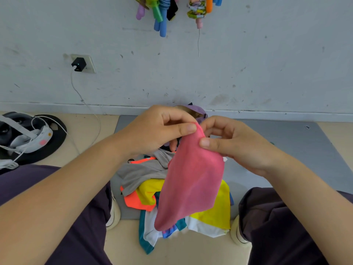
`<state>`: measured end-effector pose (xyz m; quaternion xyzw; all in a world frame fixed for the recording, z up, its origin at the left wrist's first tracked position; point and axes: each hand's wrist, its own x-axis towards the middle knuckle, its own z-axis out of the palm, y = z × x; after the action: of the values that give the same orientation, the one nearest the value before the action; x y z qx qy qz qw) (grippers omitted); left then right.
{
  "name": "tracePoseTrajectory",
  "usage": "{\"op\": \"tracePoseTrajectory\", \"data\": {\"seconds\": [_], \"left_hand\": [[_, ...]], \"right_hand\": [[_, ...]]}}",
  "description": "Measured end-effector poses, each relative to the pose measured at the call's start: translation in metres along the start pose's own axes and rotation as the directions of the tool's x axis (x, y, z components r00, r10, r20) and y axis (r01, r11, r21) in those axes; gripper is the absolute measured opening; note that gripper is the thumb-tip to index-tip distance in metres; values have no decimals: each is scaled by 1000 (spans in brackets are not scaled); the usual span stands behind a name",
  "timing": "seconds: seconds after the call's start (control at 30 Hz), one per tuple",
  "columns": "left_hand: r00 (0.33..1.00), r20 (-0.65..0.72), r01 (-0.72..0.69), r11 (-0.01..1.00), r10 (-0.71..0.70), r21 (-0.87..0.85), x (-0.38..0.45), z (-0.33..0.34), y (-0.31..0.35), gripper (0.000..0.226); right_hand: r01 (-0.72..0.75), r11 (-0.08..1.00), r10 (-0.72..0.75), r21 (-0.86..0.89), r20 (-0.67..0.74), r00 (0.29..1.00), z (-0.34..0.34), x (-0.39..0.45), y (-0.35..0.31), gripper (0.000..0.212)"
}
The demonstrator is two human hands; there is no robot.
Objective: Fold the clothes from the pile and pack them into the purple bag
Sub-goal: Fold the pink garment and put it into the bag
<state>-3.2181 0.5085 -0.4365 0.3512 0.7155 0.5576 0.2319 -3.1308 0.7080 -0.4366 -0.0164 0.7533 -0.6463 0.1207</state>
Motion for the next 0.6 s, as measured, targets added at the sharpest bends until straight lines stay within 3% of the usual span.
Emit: {"op": "tracePoseTrajectory", "data": {"seconds": [0.1, 0.23, 0.33, 0.47, 0.6], "left_hand": [[1000, -10, -5, 1000, 4, -24, 0, -3, -1, 16], [995, -100, 21, 997, -28, -74, 3, -10, -7, 15], [991, -129, 52, 997, -44, 54, 5, -16, -11, 12], [999, 0, 35, 924, -38, 381, 3, -11, -18, 25], [997, -69, -14, 921, 44, 389, 4, -5, -22, 6]], "right_hand": [[-23, 997, 28, -76, 70, 997, -2, 0, 2, 21], [-90, 964, 106, -251, 51, 993, -7, 0, 4, 39], [-87, 929, 88, -360, -14, 996, -9, 0, 5, 26], [-2, 916, -26, -402, -62, 998, -3, 3, 7, 12], [-2, 934, -16, -356, -47, 999, -3, 4, 12, 8]]}}
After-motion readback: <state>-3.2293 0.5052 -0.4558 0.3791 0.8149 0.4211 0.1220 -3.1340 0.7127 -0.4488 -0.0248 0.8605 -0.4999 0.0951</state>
